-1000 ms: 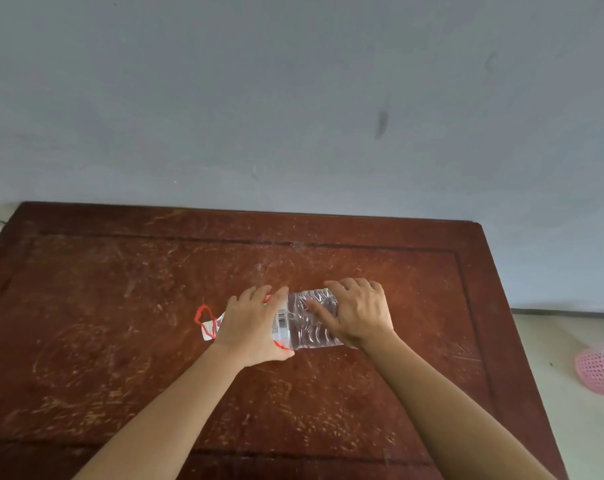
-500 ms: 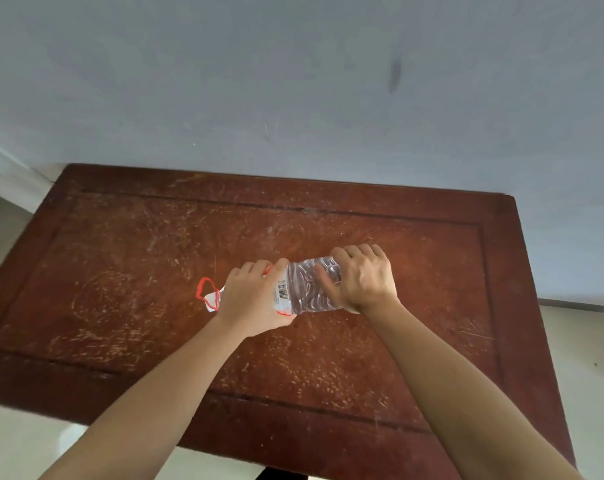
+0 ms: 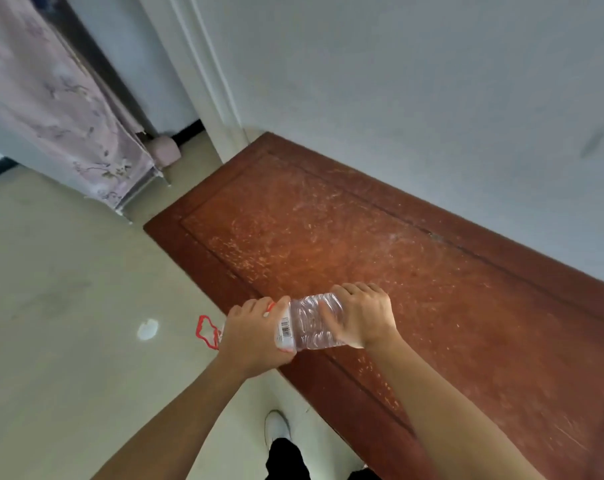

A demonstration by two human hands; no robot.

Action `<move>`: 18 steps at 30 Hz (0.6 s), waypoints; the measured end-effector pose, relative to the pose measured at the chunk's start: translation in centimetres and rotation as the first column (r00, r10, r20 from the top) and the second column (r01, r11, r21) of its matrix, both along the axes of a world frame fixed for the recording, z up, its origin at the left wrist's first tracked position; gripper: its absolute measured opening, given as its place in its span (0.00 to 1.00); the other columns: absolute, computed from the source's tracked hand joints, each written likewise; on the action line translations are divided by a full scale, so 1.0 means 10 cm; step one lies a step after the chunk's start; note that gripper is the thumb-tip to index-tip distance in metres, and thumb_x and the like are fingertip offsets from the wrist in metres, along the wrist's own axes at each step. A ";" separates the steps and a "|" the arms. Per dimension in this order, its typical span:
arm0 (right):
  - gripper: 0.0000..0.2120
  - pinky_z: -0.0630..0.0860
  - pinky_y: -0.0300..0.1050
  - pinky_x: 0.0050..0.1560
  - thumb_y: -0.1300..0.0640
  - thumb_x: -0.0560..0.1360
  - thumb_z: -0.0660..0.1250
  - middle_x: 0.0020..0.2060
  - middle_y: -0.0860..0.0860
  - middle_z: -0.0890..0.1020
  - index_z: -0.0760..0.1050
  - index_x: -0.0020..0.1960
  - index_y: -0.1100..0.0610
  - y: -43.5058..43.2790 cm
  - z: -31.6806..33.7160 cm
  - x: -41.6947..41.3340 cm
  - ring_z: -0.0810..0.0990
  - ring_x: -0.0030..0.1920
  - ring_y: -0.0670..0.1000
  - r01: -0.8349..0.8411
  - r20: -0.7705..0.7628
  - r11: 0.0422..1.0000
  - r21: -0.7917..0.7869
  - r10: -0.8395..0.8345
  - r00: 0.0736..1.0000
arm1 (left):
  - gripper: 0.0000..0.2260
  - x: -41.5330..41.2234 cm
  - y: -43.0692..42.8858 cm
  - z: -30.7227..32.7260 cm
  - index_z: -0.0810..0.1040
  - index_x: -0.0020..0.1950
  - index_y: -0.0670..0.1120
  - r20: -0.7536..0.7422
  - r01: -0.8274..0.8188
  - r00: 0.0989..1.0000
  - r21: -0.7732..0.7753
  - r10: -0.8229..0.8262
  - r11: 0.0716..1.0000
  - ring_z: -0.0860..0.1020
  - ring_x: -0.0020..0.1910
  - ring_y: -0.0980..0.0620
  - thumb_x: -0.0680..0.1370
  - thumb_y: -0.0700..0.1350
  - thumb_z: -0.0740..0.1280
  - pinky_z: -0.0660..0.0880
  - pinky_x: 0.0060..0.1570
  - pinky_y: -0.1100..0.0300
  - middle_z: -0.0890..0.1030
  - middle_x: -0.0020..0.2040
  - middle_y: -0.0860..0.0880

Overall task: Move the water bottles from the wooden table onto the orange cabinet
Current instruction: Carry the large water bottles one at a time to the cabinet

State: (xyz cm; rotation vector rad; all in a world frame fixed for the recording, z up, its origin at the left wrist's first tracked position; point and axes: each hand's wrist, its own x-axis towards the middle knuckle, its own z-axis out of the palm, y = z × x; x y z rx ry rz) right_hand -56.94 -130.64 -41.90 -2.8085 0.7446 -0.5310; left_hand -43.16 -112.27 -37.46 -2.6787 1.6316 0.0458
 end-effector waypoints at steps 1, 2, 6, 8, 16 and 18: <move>0.21 0.78 0.48 0.44 0.39 0.76 0.61 0.35 0.47 0.84 0.82 0.40 0.53 0.14 0.06 0.18 0.84 0.37 0.54 -0.060 0.004 0.998 -0.006 0.060 0.998 | 0.41 0.08 0.21 0.05 0.75 0.67 0.50 0.003 -0.052 0.999 -0.009 0.052 0.999 0.79 0.46 0.45 0.59 0.70 0.69 0.76 0.43 0.50 0.80 0.51 0.50; 0.20 0.78 0.48 0.44 0.39 0.77 0.61 0.35 0.48 0.84 0.82 0.40 0.53 0.28 0.12 0.38 0.84 0.38 0.54 -0.125 0.011 0.992 -0.017 0.125 0.992 | 0.41 0.16 0.44 0.10 0.75 0.67 0.50 0.012 -0.108 0.994 -0.017 0.108 0.994 0.80 0.46 0.44 0.59 0.70 0.69 0.77 0.43 0.49 0.80 0.51 0.49; 0.20 0.75 0.48 0.44 0.38 0.77 0.60 0.35 0.46 0.83 0.81 0.41 0.51 1.00 0.40 1.20 0.83 0.38 0.52 -0.369 0.030 0.927 -0.071 0.372 0.928 | 0.42 0.46 1.44 0.30 0.74 0.68 0.51 0.034 -0.336 0.941 -0.021 0.336 0.942 0.81 0.49 0.44 0.58 0.71 0.68 0.79 0.45 0.47 0.82 0.54 0.48; 0.20 0.76 0.48 0.42 0.38 0.77 0.60 0.34 0.46 0.82 0.81 0.42 0.51 1.35 0.55 1.59 0.83 0.37 0.52 -0.447 0.049 0.888 -0.109 0.454 0.890 | 0.42 0.61 1.86 0.42 0.73 0.68 0.51 0.040 -0.411 0.910 -0.040 0.412 0.911 0.81 0.49 0.45 0.59 0.72 0.68 0.79 0.45 0.47 0.82 0.55 0.48; 0.22 0.78 0.49 0.44 0.38 0.76 0.61 0.38 0.49 0.86 0.84 0.45 0.55 3.37 1.22 3.22 0.85 0.39 0.54 -0.701 0.190 0.658 -0.276 0.752 0.631 | 0.43 1.33 3.88 0.91 0.74 0.67 0.52 0.079 -0.703 0.685 -0.190 0.724 0.686 0.82 0.49 0.45 0.56 0.69 0.72 0.79 0.45 0.48 0.83 0.54 0.49; 0.21 0.79 0.49 0.45 0.39 0.76 0.62 0.39 0.49 0.86 0.84 0.46 0.55 3.89 1.36 3.53 0.85 0.39 0.54 -0.732 0.218 0.595 -0.331 0.803 0.554 | 0.43 1.44 4.36 1.01 0.74 0.67 0.52 0.079 -0.748 0.625 -0.224 0.777 0.625 0.82 0.50 0.44 0.56 0.69 0.73 0.80 0.46 0.48 0.83 0.55 0.48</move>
